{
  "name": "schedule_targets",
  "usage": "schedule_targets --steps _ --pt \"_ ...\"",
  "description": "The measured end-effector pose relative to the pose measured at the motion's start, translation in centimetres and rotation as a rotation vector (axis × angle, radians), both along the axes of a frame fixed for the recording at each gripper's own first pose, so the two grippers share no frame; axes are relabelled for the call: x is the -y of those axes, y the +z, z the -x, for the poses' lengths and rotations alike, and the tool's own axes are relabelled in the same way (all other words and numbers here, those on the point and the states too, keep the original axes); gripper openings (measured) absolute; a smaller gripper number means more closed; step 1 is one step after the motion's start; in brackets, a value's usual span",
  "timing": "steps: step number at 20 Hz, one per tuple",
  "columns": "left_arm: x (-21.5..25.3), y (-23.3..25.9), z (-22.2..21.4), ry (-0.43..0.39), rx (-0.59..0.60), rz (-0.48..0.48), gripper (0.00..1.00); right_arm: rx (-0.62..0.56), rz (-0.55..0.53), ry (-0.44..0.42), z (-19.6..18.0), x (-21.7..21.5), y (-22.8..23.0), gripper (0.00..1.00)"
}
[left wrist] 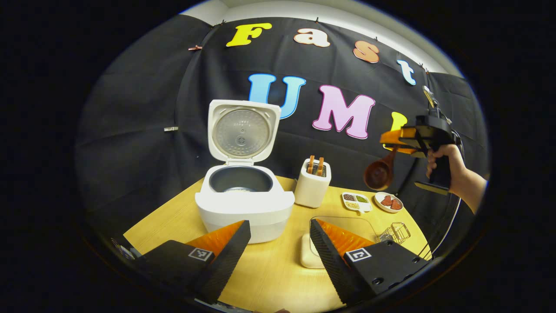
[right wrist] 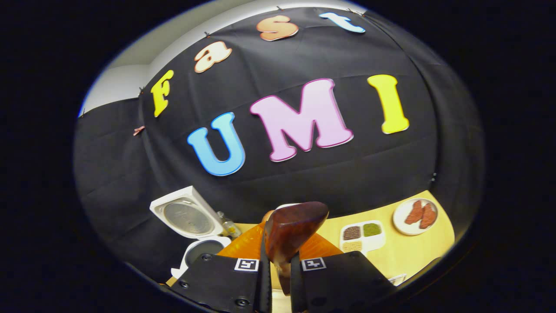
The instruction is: Close the left gripper, press the button to open the rice cooker; take a wooden spoon from the chopstick holder with the right hand, scoop a spoonful of rice and pour it into the rice cooker, then put the wooden spoon back into the chopstick holder.
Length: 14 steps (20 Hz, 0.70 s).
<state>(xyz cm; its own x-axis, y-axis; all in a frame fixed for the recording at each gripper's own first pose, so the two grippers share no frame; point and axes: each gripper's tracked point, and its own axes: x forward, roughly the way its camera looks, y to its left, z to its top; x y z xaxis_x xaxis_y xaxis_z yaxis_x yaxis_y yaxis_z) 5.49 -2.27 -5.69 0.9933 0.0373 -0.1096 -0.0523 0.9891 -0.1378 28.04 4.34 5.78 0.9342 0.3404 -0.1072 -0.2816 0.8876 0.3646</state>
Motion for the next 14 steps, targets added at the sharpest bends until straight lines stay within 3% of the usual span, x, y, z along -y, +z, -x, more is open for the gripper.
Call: schedule_targets --steps 5,7,9,14 --pt "3.5 0.3 -1.8 -0.035 -0.012 -0.007 0.95 -0.041 0.015 -0.112 0.7 9.7 -3.1 0.17" --pt "4.6 0.2 -2.1 -0.036 -0.023 -0.004 0.95 -0.064 0.017 -0.148 0.9 12.7 -4.8 0.21" --pt "5.5 0.1 -2.3 -0.028 -0.034 0.005 0.95 -0.101 0.008 -0.172 1.1 14.9 -6.6 0.17" --pt "6.2 0.0 -2.1 0.015 -0.057 0.001 0.96 -0.185 -0.019 -0.202 1.1 17.5 -11.5 0.21"
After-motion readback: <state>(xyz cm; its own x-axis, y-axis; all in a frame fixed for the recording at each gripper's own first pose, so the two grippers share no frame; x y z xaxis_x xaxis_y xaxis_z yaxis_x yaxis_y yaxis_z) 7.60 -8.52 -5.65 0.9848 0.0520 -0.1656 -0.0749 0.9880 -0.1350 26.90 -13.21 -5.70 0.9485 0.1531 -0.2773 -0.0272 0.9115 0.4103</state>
